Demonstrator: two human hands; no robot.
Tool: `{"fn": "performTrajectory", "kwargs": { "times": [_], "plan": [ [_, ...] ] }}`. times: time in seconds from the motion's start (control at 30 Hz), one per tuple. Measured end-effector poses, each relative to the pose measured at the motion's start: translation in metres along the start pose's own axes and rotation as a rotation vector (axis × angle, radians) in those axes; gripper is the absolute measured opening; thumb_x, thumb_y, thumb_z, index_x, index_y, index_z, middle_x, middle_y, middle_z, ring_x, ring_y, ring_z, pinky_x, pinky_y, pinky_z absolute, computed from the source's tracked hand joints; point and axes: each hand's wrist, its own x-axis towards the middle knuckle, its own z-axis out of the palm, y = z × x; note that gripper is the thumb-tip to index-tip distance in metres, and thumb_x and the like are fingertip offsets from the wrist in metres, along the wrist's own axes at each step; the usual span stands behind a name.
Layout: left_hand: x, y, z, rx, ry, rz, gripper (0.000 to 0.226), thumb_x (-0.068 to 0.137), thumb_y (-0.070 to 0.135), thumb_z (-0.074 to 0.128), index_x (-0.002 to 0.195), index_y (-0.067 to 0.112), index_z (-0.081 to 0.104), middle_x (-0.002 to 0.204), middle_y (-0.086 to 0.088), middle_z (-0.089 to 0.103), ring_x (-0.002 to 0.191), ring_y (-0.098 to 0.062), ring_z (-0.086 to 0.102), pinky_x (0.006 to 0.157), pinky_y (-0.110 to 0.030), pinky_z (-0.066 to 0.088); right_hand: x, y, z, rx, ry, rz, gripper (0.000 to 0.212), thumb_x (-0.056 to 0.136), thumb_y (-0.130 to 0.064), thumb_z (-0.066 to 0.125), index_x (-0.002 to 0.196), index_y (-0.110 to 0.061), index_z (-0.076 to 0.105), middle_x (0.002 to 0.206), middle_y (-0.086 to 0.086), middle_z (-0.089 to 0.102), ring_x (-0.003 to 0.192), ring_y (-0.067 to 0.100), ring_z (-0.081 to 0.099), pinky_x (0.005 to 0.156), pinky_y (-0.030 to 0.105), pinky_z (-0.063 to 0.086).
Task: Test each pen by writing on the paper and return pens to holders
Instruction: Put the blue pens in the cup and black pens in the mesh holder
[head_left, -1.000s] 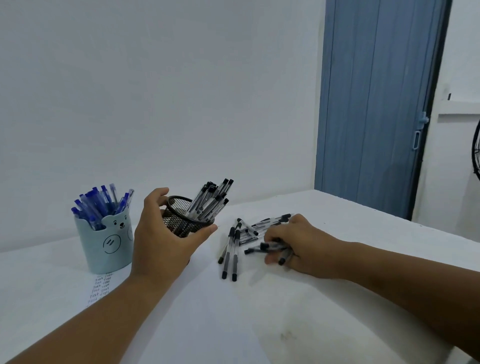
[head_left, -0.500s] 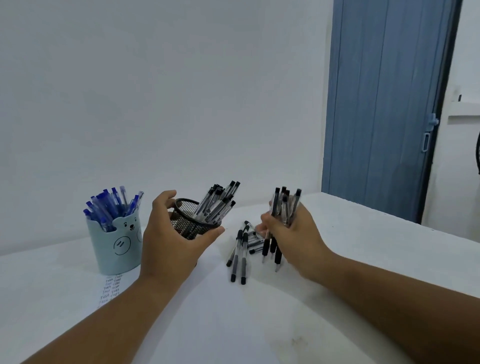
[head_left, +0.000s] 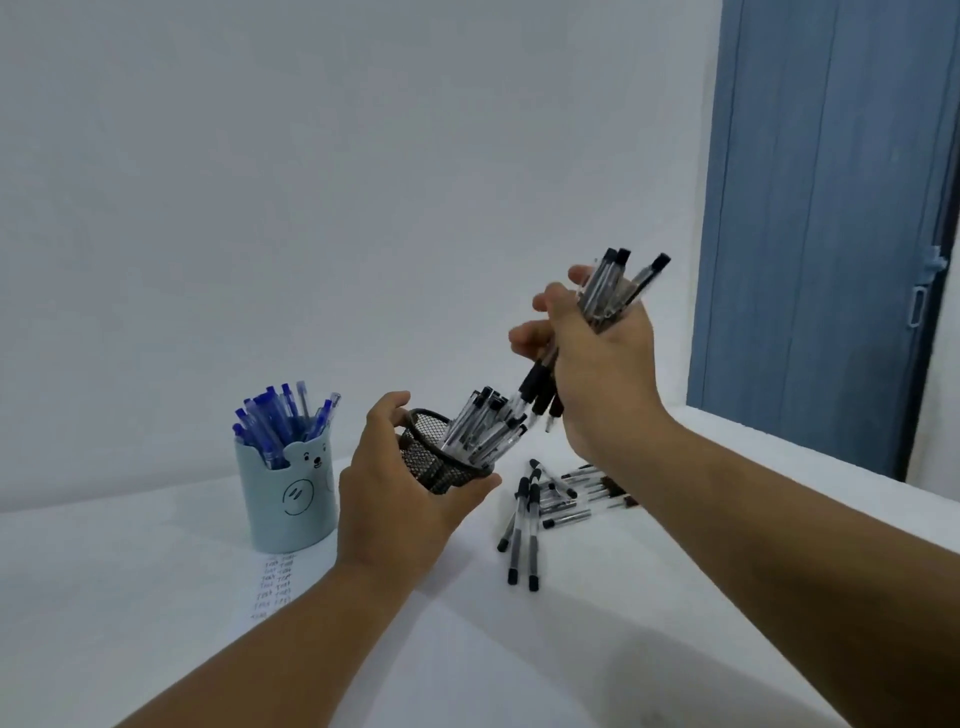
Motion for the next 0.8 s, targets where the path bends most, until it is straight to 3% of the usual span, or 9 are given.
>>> {"fn": "performTrajectory", "kwargs": {
  "times": [0.07, 0.13, 0.23, 0.33, 0.47, 0.57, 0.67, 0.8],
  "plan": [
    [0.000, 0.001, 0.000, 0.000, -0.006, 0.001, 0.109, 0.048, 0.051, 0.096, 0.138, 0.038, 0.036, 0.113, 0.033, 0.047, 0.106, 0.006, 0.057, 0.089, -0.027, 0.056, 0.001, 0.002, 0.024, 0.003, -0.022, -0.008, 0.016, 0.100, -0.009, 0.057, 0.108, -0.021, 0.052, 0.068, -0.007, 0.066, 0.063, 0.017, 0.066, 0.082, 0.039, 0.061],
    [0.000, 0.003, 0.001, 0.008, -0.013, 0.003, 0.110, 0.046, 0.056, 0.094, 0.137, 0.042, 0.034, 0.115, 0.029, 0.051, 0.106, -0.005, 0.061, 0.090, -0.037, 0.059, -0.003, 0.013, 0.043, -0.063, -0.040, -0.007, 0.015, 0.100, -0.010, 0.058, 0.106, -0.022, 0.053, 0.075, -0.006, 0.065, 0.063, 0.012, 0.067, 0.077, 0.032, 0.061],
    [-0.001, 0.004, 0.000, 0.012, 0.001, -0.014, 0.112, 0.043, 0.067, 0.087, 0.138, 0.044, 0.031, 0.115, 0.024, 0.054, 0.105, -0.010, 0.064, 0.091, -0.041, 0.058, -0.011, 0.037, 0.055, -0.198, -0.084, 0.013, 0.012, 0.098, -0.014, 0.061, 0.103, -0.024, 0.056, 0.092, 0.000, 0.064, 0.066, 0.010, 0.069, 0.077, 0.029, 0.059],
    [0.001, 0.002, -0.001, 0.040, 0.020, -0.039, 0.112, 0.044, 0.071, 0.080, 0.139, 0.044, 0.027, 0.115, 0.020, 0.057, 0.101, -0.012, 0.066, 0.091, -0.042, 0.056, -0.012, 0.053, 0.055, -0.306, -0.135, 0.053, 0.013, 0.095, -0.017, 0.066, 0.102, -0.023, 0.057, 0.090, -0.005, 0.068, 0.074, 0.006, 0.072, 0.077, 0.025, 0.056],
    [0.005, -0.003, -0.001, 0.059, 0.022, -0.050, 0.109, 0.050, 0.064, 0.085, 0.139, 0.043, 0.024, 0.112, 0.021, 0.057, 0.099, -0.012, 0.067, 0.089, -0.044, 0.057, -0.011, 0.064, 0.058, -0.390, -0.177, 0.068, 0.029, 0.084, -0.016, 0.076, 0.101, -0.024, 0.054, 0.090, -0.001, 0.070, 0.084, 0.015, 0.072, 0.081, 0.032, 0.057],
    [0.005, -0.004, -0.001, 0.060, 0.022, -0.054, 0.107, 0.053, 0.060, 0.086, 0.138, 0.044, 0.023, 0.112, 0.023, 0.055, 0.101, -0.012, 0.067, 0.091, -0.046, 0.055, -0.009, 0.068, 0.061, -0.253, -0.084, 0.110, 0.049, 0.073, -0.016, 0.083, 0.109, -0.025, 0.050, 0.086, -0.006, 0.068, 0.088, 0.025, 0.073, 0.086, 0.046, 0.059],
    [0.004, -0.003, -0.001, 0.065, 0.020, -0.050, 0.107, 0.051, 0.064, 0.082, 0.137, 0.045, 0.022, 0.117, 0.018, 0.056, 0.104, -0.015, 0.066, 0.093, -0.048, 0.053, -0.006, 0.068, 0.064, -0.144, 0.010, 0.115, 0.070, 0.070, -0.022, 0.086, 0.123, -0.029, 0.040, 0.097, -0.002, 0.063, 0.095, 0.030, 0.071, 0.089, 0.048, 0.058],
    [0.004, -0.002, -0.001, 0.068, 0.015, -0.057, 0.107, 0.052, 0.064, 0.083, 0.137, 0.045, 0.021, 0.119, 0.016, 0.055, 0.106, -0.017, 0.066, 0.094, -0.049, 0.053, -0.004, 0.070, 0.066, -0.117, 0.048, 0.073, 0.078, 0.077, -0.024, 0.085, 0.127, -0.038, 0.026, 0.085, -0.008, 0.070, 0.094, 0.029, 0.072, 0.093, 0.047, 0.056]
  ]
}}
